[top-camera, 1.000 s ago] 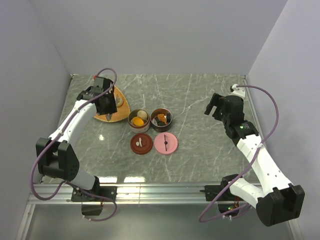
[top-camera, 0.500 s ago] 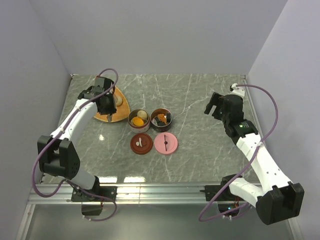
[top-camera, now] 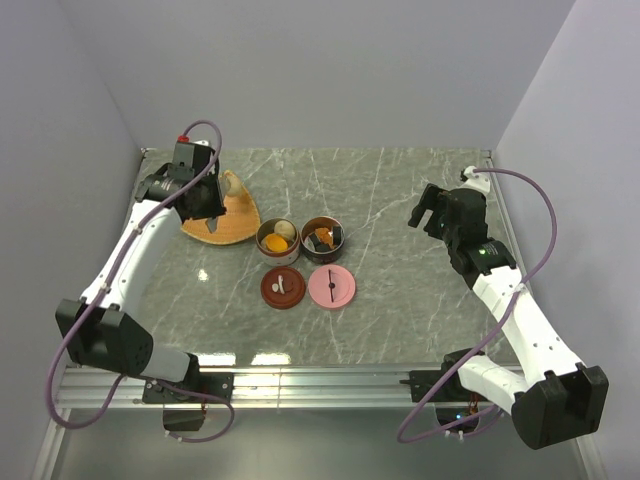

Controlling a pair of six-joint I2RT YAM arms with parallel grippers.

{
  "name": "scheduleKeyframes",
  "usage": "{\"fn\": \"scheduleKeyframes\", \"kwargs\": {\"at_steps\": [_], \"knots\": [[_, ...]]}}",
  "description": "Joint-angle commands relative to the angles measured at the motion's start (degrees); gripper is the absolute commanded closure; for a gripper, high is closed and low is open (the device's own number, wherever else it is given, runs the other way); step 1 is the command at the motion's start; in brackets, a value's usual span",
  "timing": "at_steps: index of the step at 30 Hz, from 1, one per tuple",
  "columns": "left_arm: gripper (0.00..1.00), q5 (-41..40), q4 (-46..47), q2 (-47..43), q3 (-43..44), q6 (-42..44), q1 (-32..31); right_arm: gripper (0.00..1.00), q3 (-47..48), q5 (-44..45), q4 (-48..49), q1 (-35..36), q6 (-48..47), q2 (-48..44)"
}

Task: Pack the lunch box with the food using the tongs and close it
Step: Pick up the food using the clamp, then place the food into the lunch box

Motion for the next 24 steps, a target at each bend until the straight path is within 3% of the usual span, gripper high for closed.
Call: {"fn": "scheduleKeyframes", "kwargs": {"at_steps": [1, 15, 24], "knots": [[0.71, 0.25, -1.59, -3.53, 3.56, -0.69, -3.14, 0.07, 0.97, 0.14, 2.19, -0.34, 1.12, -1.14], [0.72, 0.51, -4.68, -3.62, 5.77, -10.62, -26.16, 0.07, -0.97, 1.20, 0.35, -0.08, 2.62, -5.01], [0.72, 1.57, -3.53, -2.48, 1.73, -11.86, -31.10, 0.07, -2.11, 1.99, -0.71, 0.10, 2.88, -7.39]]}}
